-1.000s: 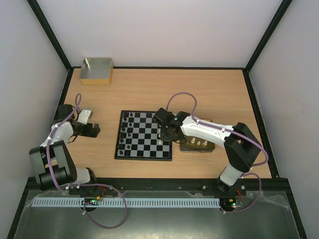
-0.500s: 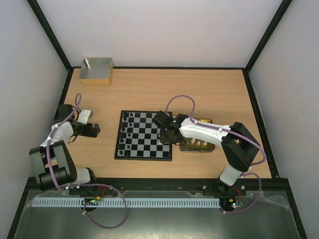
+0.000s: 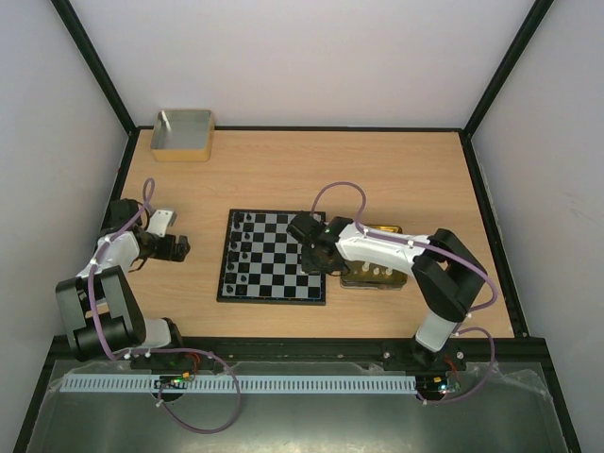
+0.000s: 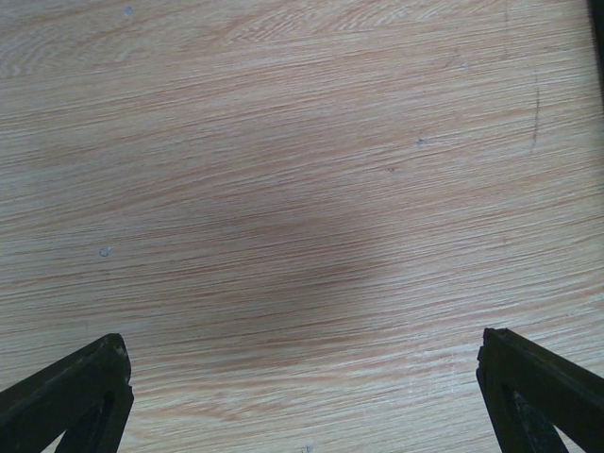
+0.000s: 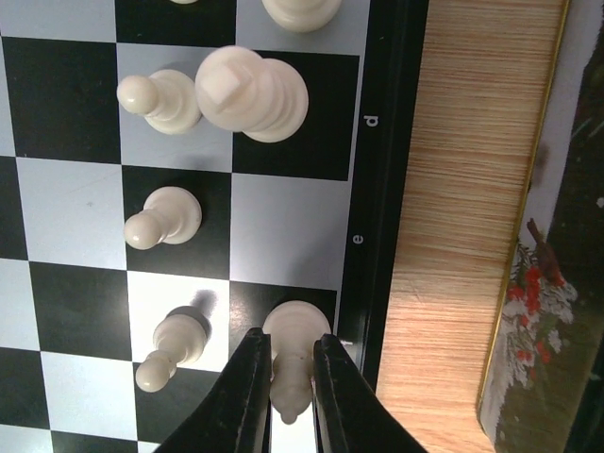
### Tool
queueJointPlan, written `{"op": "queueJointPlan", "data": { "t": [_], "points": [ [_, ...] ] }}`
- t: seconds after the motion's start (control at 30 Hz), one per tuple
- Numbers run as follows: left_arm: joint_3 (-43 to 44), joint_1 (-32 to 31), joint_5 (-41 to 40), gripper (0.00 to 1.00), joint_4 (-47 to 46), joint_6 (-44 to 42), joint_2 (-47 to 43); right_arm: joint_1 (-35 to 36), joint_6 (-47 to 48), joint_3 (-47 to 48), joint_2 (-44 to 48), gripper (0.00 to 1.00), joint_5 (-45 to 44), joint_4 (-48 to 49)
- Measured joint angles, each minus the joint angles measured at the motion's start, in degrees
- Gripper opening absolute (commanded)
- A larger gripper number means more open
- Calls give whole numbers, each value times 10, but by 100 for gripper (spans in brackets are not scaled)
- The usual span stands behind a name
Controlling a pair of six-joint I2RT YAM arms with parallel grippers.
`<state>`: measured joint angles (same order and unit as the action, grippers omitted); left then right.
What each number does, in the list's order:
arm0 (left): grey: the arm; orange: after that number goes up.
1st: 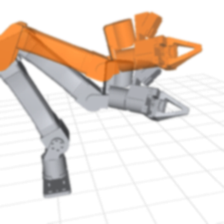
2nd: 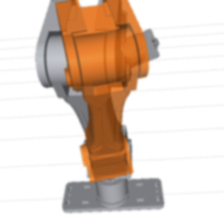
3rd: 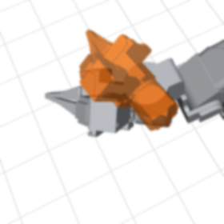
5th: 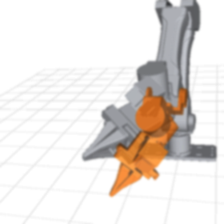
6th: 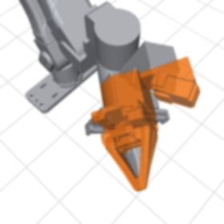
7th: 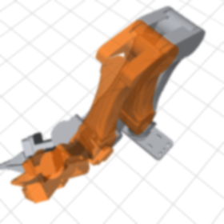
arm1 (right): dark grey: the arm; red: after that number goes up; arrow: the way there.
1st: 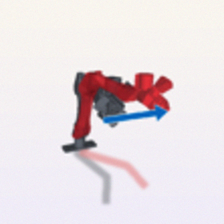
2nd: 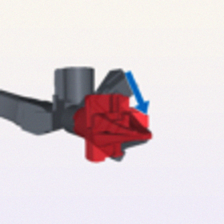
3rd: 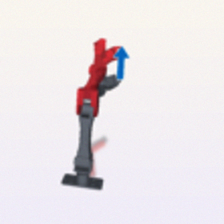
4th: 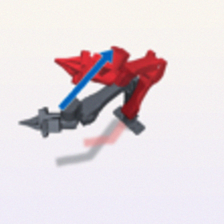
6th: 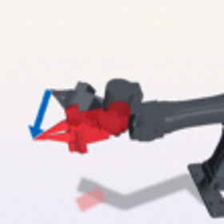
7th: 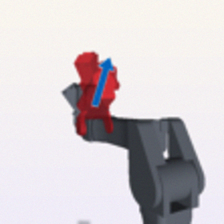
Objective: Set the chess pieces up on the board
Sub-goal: Place the chess piece on the chessboard.
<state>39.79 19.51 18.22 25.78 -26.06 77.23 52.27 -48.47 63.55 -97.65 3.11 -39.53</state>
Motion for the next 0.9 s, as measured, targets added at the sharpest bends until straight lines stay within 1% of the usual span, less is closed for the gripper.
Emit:
{"op": "queueJointPlan", "data": {
  "t": [0.37, 0.7, 0.9],
  "points": [
    [-1, 0, 0, 99, -6, 0, 0, 0, 0, 0, -12, 11, 4, 9],
    [-1, 0, 0, 100, -8, 0, 0, 0, 0, 0, -12, 18, 5, 8],
    [-1, 0, 0, 100, -8, 0, 0, 0, 0, 6, -12, 18, 5, 8]
  ]
}}
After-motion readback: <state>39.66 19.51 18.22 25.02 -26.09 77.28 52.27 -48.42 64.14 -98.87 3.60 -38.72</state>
